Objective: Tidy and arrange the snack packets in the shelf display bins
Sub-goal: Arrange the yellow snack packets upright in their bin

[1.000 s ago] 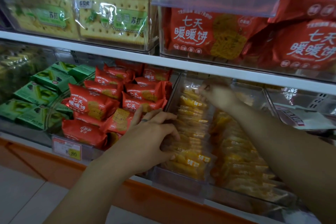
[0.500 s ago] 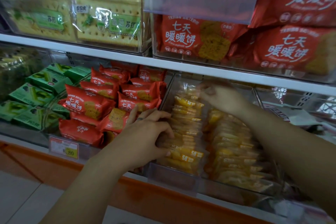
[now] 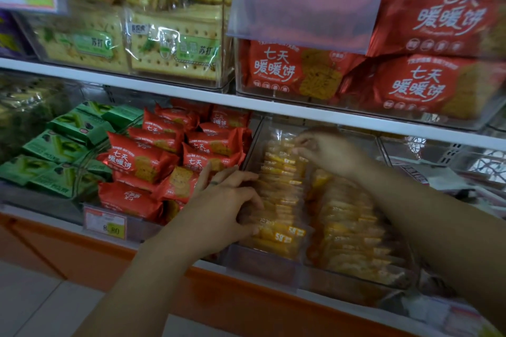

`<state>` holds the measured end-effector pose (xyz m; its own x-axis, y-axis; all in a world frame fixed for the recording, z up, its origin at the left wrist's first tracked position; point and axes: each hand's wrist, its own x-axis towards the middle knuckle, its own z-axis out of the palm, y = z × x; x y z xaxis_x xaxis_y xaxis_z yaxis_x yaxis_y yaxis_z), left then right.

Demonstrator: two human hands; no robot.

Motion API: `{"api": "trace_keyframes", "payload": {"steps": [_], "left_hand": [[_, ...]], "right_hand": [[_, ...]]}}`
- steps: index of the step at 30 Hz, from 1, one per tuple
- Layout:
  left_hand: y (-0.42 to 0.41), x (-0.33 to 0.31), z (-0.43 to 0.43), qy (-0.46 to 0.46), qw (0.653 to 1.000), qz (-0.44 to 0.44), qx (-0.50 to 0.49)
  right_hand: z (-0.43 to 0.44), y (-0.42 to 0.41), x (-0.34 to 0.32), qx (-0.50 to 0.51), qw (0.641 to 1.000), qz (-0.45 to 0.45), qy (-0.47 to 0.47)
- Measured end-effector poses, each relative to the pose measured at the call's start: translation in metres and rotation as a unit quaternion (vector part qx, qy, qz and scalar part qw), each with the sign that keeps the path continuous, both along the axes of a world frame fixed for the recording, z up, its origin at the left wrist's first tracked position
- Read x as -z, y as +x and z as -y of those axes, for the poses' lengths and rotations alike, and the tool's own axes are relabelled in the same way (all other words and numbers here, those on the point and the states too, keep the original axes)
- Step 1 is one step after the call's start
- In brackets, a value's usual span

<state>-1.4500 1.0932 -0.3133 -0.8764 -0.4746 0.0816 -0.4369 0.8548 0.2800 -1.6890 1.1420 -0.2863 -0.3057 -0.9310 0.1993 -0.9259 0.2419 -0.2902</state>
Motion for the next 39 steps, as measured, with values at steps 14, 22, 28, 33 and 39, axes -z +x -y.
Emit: {"api": "trace_keyframes", "payload": {"steps": [14,22,28,33,39], "left_hand": [[-0.004,0.009,-0.012,-0.021,0.997,-0.074,-0.032],[-0.001,0.02,-0.023,-0.018,0.986,-0.148,-0.071],[0.003,0.017,-0.026,0.015,0.988,-0.138,-0.074],[0.007,0.013,-0.024,0.046,0.988,-0.129,-0.066],[0.008,0.011,-0.019,0.041,0.989,-0.123,-0.074]], "right_hand": [[-0.17,0.042,-0.015,-0.11,0.976,-0.107,0.153],[-0.183,0.053,0.01,-0.065,0.974,-0.218,0.013],[-0.185,0.054,0.016,-0.05,0.98,-0.191,-0.006],[-0.183,0.065,-0.024,-0.004,0.992,-0.006,-0.125],[-0.136,0.099,-0.008,-0.056,0.998,-0.013,-0.025]]}}
